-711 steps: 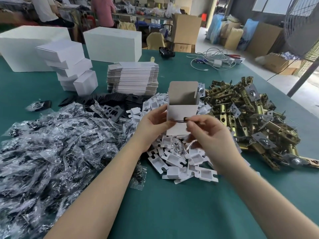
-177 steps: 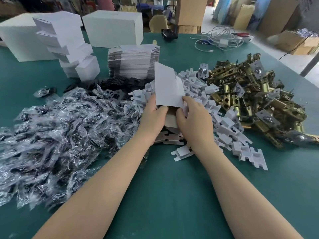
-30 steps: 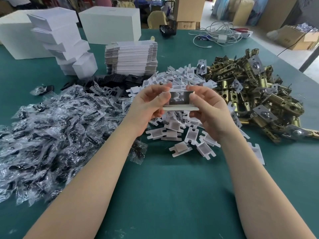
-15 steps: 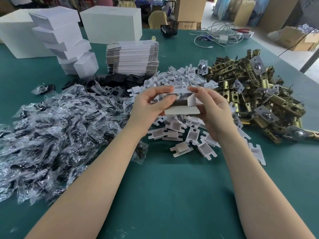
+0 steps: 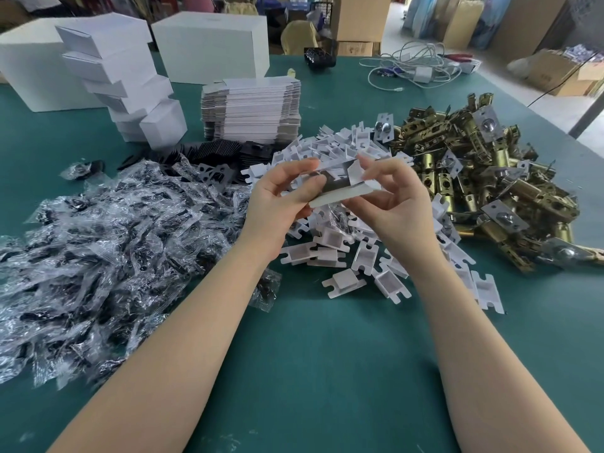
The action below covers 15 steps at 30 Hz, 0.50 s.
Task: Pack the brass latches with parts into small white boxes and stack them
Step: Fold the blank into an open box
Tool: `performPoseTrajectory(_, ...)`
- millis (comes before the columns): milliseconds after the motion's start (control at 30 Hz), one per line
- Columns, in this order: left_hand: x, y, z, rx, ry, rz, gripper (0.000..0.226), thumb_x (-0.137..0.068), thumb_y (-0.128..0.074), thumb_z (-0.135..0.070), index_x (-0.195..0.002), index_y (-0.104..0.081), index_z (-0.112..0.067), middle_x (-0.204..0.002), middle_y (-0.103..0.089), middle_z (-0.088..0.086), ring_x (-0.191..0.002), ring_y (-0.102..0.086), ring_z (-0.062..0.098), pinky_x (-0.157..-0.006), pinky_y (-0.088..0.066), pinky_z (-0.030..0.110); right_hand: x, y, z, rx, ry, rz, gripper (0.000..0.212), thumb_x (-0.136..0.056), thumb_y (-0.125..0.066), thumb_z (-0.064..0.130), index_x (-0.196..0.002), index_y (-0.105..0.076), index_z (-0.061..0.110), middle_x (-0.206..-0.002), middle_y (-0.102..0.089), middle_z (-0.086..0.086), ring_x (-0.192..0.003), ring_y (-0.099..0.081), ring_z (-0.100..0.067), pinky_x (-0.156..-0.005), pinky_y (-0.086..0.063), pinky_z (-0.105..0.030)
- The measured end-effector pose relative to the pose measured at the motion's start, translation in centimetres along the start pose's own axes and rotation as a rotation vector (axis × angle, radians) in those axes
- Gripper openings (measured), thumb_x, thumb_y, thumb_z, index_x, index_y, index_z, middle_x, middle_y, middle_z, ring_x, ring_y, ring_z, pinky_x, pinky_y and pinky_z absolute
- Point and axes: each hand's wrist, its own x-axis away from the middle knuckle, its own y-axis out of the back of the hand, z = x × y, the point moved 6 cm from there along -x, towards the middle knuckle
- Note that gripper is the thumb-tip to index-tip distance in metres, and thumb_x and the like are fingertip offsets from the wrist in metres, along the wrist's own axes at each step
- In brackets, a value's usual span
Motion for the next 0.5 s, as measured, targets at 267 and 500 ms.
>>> performPoseTrajectory(267,0.1,-0.5,0.1,-0.030,-0.017,0.079,0.015,-0.070,-0.081,-0.032,-0.083,-0.078,-0.039,-0.115,-0.071,-0.013,-0.088,-0.069,0.009,-0.069,-0.055,0.025,-0.2,-0.1,-0.3,0.220,0.080,0.022,0.017,-0.078,-0.072,0.035,-0.094,-0.068,0.031,-0.129,-0.054,0.002,-0.109,-0.062,0.004,-0.088,-0.057,-0.028)
performPoseTrajectory(500,0.5,-1.4,-0.2,-0.051,-0.038,0.234,0.035,-0.065,-0.082,-0.056,-0.093,-0.076,-0.035,-0.116,-0.069,-0.019,-0.076,-0.070,0.008,-0.070,-0.056,0.021,-0.3,0.0,-0.3,0.175,0.076,-0.074,0.007,-0.088,-0.063,0.036,-0.093,-0.060,0.034,-0.106,-0.063,-0.008,-0.092,-0.066,-0.009,-0.070,-0.058,-0.031)
